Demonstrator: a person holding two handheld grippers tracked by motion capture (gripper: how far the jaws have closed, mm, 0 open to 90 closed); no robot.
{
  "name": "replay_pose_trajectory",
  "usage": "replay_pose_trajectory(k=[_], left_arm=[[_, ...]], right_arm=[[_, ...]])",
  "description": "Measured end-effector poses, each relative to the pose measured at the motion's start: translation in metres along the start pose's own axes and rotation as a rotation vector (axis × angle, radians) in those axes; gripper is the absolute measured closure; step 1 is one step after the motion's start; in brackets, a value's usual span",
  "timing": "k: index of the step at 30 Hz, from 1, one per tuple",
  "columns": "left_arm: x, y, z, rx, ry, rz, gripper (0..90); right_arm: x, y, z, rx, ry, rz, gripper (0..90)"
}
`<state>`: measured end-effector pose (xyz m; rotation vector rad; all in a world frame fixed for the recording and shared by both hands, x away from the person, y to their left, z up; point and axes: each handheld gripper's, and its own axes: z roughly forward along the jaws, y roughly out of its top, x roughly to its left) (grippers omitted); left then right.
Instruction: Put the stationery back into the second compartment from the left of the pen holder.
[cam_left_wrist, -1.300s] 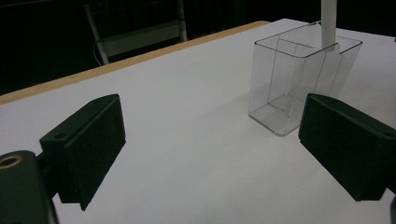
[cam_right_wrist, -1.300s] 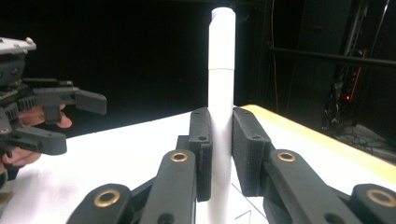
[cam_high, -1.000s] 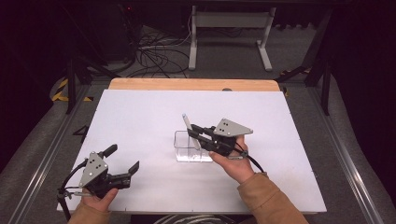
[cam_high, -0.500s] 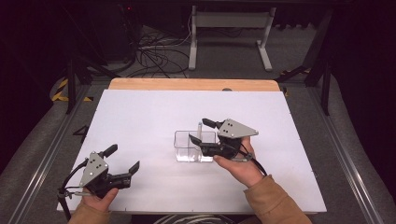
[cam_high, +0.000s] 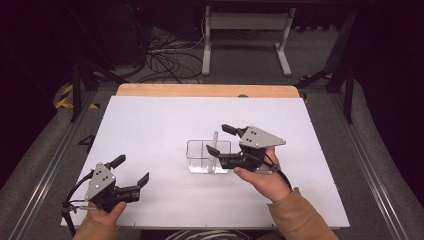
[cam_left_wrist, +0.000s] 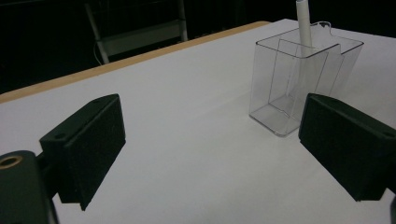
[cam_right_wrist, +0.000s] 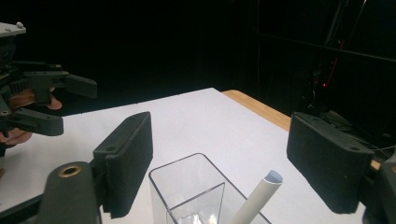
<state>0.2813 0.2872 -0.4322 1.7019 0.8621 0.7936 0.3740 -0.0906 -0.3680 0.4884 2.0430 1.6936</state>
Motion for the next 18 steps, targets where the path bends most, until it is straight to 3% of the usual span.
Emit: replay_pose_trajectory(k=[9, 18], left_arm=[[0.0, 0.0, -0.001, -0.004, 0.001, 0.002, 8.1], [-0.001, 0.001, -0.001, -0.003, -0.001, 0.002, 8.1]], right_arm=[[-0.008, 0.001, -0.023, -0.017, -0.036, 0.008, 10.8], [-0.018, -0.008, -0.055, -0.027, -0.053, 0.063, 8.2]])
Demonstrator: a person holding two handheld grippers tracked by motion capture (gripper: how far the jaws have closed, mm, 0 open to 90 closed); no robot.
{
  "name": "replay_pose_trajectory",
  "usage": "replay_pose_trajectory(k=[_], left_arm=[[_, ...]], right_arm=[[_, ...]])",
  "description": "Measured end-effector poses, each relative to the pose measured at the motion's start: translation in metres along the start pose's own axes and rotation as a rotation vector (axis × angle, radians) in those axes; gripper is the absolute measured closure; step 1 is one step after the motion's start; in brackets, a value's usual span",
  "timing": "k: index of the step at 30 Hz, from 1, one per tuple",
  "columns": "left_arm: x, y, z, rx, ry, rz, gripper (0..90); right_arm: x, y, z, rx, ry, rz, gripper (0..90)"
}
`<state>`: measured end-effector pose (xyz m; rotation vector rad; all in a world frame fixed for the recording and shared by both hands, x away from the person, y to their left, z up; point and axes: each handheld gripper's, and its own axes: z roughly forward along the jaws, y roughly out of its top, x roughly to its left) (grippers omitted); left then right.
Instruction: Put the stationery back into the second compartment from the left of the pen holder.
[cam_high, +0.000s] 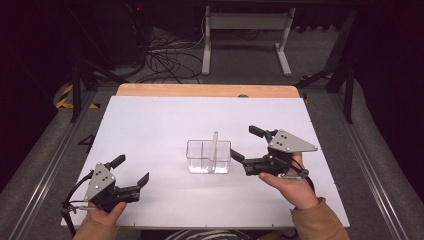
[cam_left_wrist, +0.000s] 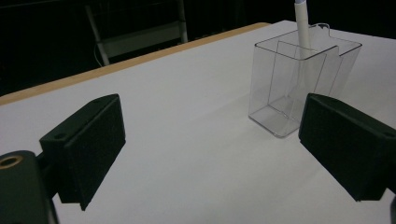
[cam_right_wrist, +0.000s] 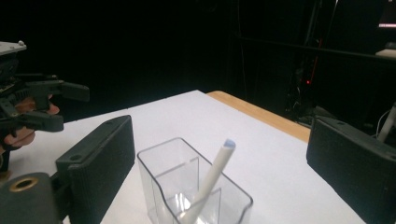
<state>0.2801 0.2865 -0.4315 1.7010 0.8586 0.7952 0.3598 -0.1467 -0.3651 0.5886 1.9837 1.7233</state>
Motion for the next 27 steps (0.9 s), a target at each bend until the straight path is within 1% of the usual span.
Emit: replay_pose_trajectory(k=[3, 4, 5, 6, 9, 13, 15, 18, 19, 20, 21, 23, 25, 26, 27], left_arm=[[0.0, 0.0, 0.0, 0.0, -0.001, -0.002, 8.1], [0.0, 0.0, 0.0, 0.0, -0.001, -0.002, 8.1], [0.0, 0.0, 0.0, 0.0, -0.001, -0.002, 8.1], [-0.001, 0.0, 0.0, -0.001, -0.002, -0.003, 8.1], [-0.001, 0.0, 0.0, 0.001, -0.002, -0.004, 8.1], [-0.001, 0.0, 0.0, 0.0, -0.004, -0.004, 8.1], [-0.001, 0.0, 0.0, 0.0, -0.006, -0.003, 8.1], [-0.001, 0.0, 0.0, -0.003, -0.005, 0.002, 8.0], [0.0, 0.0, 0.0, -0.005, -0.005, 0.004, 8.0], [0.0, 0.0, 0.0, -0.005, -0.006, 0.004, 8.0], [0.0, 0.0, 0.0, -0.005, -0.007, 0.006, 8.0], [0.0, 0.0, 0.0, -0.004, -0.007, 0.007, 8.0], [0.0, 0.0, 0.0, -0.001, -0.009, 0.003, 8.0], [0.0, 0.0, 0.0, -0.002, -0.01, 0.004, 8.0], [0.0, 0.0, 0.0, -0.002, -0.011, 0.003, 8.0]], right_arm=[[-0.006, -0.007, -0.009, 0.025, -0.013, 0.023, 8.1], [-0.006, -0.007, -0.009, 0.025, -0.013, 0.023, 8.1], [-0.009, -0.013, -0.014, 0.056, -0.03, 0.037, 6.7], [-0.011, -0.015, -0.016, 0.073, -0.042, 0.038, 6.7], [-0.016, -0.024, -0.023, 0.092, -0.059, 0.048, 6.7], [-0.021, -0.035, -0.031, 0.099, -0.068, 0.068, 6.7], [-0.022, -0.038, -0.033, 0.101, -0.066, 0.074, 6.7], [-0.026, -0.048, -0.038, 0.11, -0.062, 0.093, 6.8], [-0.029, -0.056, -0.042, 0.113, -0.069, 0.099, 6.8], [-0.03, -0.06, -0.044, 0.117, -0.074, 0.099, 6.8], [-0.03, -0.06, -0.044, 0.117, -0.074, 0.099, 6.8], [-0.033, -0.069, -0.051, 0.118, -0.091, 0.097, 7.2], [-0.034, -0.075, -0.055, 0.127, -0.104, 0.099, 7.2], [-0.034, -0.075, -0.055, 0.127, -0.104, 0.099, 7.2], [-0.035, -0.081, -0.058, 0.136, -0.113, 0.118, 7.3]])
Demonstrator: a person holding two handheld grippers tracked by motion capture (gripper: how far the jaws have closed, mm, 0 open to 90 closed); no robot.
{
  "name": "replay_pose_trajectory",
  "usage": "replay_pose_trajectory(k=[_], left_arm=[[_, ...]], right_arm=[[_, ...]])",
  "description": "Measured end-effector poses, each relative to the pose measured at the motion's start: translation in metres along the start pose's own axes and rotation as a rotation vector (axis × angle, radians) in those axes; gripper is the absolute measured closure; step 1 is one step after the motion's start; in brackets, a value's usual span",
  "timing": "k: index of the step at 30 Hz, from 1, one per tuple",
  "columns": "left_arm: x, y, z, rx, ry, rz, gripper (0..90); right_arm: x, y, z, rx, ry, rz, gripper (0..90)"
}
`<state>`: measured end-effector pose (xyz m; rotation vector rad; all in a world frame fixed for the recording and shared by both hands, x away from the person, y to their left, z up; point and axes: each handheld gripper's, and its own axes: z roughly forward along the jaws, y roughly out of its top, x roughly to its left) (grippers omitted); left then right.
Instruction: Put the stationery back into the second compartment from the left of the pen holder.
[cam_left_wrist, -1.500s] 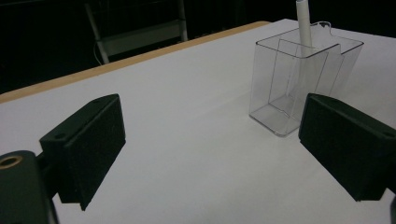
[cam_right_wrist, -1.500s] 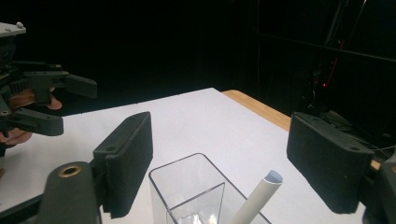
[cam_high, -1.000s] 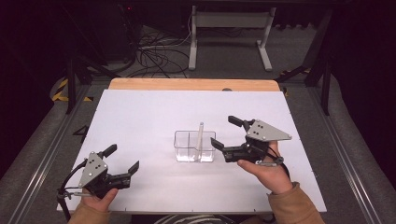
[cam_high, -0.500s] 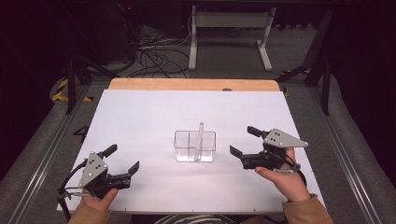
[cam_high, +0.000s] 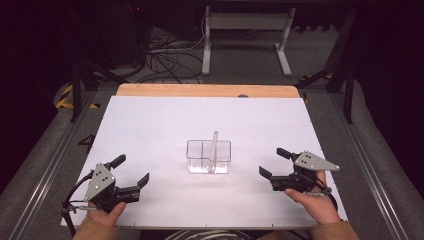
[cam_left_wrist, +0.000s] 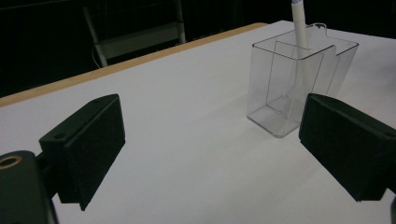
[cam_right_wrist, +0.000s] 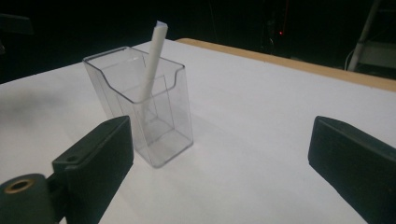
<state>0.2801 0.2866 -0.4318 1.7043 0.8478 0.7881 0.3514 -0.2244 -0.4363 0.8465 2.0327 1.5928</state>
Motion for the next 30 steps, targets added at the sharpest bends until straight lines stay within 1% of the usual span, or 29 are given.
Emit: replay_pose_trajectory(k=[4, 5, 6, 7, 8, 10, 12, 13, 14, 16, 17, 19, 20, 21, 22, 25, 27, 28, 30], left_arm=[[-0.001, 0.0, 0.0, 0.004, -0.004, 0.005, 8.0], [0.0, 0.0, 0.0, 0.004, 0.001, 0.016, 7.9], [0.0, -0.001, -0.001, 0.006, -0.001, 0.003, 7.9], [0.0, -0.001, -0.001, 0.006, -0.001, 0.003, 7.9], [0.0, -0.001, -0.002, 0.008, -0.003, 0.003, 7.9], [-0.001, -0.002, -0.002, 0.009, -0.004, -0.008, 7.9], [0.0, -0.003, -0.003, 0.012, -0.001, 0.004, 7.9], [-0.001, -0.004, -0.004, 0.013, -0.003, 0.002, 7.9], [-0.002, -0.004, -0.004, 0.016, -0.005, 0.003, 8.0], [-0.002, -0.005, -0.004, 0.02, 0.002, 0.011, 8.2], [-0.002, -0.005, -0.004, 0.025, 0.008, 0.021, 8.2], [-0.002, -0.006, -0.003, 0.034, 0.006, 0.022, 8.2], [-0.002, -0.007, -0.003, 0.034, 0.005, 0.023, 8.2], [-0.002, -0.007, -0.003, 0.032, 0.004, 0.023, 8.2], [-0.002, -0.007, -0.003, 0.032, 0.004, 0.023, 8.2], [-0.001, -0.007, -0.003, 0.031, 0.004, 0.018, 8.2], [0.0, -0.007, -0.003, 0.03, 0.006, 0.013, 8.2], [0.0, -0.008, -0.003, 0.028, 0.007, 0.004, 8.2], [0.0, -0.008, -0.003, 0.028, 0.008, 0.0, 8.2]], right_arm=[[-0.003, -0.009, -0.003, 0.005, -0.008, 0.015, 7.2], [-0.004, -0.016, -0.006, 0.008, -0.015, 0.023, 7.2], [-0.005, -0.019, -0.008, 0.007, -0.016, 0.027, 7.2], [-0.005, -0.019, -0.008, 0.007, -0.016, 0.027, 7.2], [-0.004, -0.023, -0.01, 0.0, -0.015, 0.029, 7.2], [-0.004, -0.03, -0.014, -0.003, -0.016, 0.023, 7.3], [-0.004, -0.037, -0.016, -0.006, -0.017, 0.026, 7.3], [-0.004, -0.042, -0.017, 0.01, -0.024, 0.016, 7.9], [-0.005, -0.043, -0.017, 0.022, -0.037, 0.009, 9.9], [-0.006, -0.045, -0.015, 0.059, -0.05, 0.009, 10.8], [-0.006, -0.045, -0.015, 0.059, -0.05, 0.009, 10.8], [-0.007, -0.043, -0.013, 0.098, -0.067, -0.01, 10.7], [-0.007, -0.042, -0.014, 0.084, -0.076, -0.01, 10.3], [-0.007, -0.042, -0.014, 0.084, -0.076, -0.01, 10.3], [-0.009, -0.041, -0.015, 0.069, -0.095, -0.001, 10.1], [-0.01, -0.04, -0.016, 0.057, -0.109, -0.005, 9.6], [-0.011, -0.039, -0.017, 0.048, -0.111, -0.001, 9.6], [-0.011, -0.038, -0.018, 0.039, -0.104, -0.004, 9.6], [-0.011, -0.038, -0.018, 0.037, -0.102, -0.005, 9.6]])
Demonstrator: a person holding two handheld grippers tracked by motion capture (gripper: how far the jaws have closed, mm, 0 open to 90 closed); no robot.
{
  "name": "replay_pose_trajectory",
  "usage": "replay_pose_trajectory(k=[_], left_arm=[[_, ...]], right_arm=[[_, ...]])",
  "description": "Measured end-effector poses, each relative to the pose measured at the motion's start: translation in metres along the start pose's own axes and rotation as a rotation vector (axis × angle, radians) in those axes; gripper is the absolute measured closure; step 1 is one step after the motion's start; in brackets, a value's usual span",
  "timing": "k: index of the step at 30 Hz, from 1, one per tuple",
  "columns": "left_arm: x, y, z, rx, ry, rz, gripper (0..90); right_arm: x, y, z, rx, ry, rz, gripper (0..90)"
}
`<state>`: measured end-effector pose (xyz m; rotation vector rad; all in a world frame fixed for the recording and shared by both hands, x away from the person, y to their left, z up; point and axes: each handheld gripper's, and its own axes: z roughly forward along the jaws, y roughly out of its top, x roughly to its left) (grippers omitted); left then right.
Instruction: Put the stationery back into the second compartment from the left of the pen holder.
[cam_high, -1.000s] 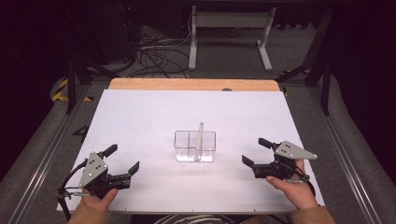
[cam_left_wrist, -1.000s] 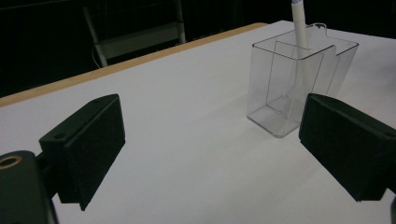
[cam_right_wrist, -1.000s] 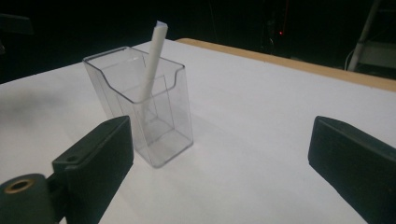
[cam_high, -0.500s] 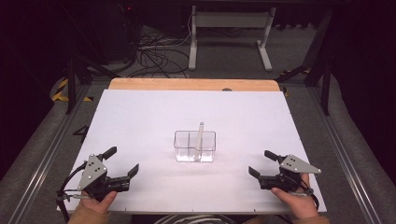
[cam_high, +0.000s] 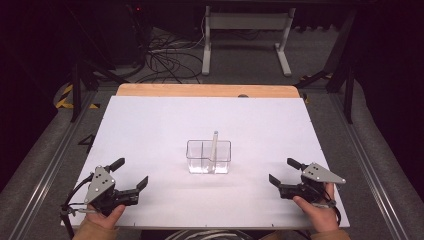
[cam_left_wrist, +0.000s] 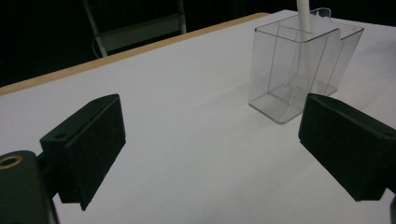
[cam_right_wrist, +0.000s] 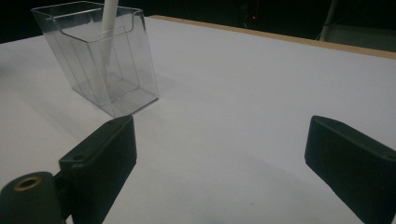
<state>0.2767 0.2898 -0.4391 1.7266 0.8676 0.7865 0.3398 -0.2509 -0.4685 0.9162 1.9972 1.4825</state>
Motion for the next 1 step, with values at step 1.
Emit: replay_pose_trajectory(k=[1], left_arm=[[0.0, 0.0001, 0.0, 0.001, 0.004, 0.005, 8.2]], right_arm=[[-0.0002, 0.0006, -0.0001, -0.008, 0.007, -0.002, 9.6]])
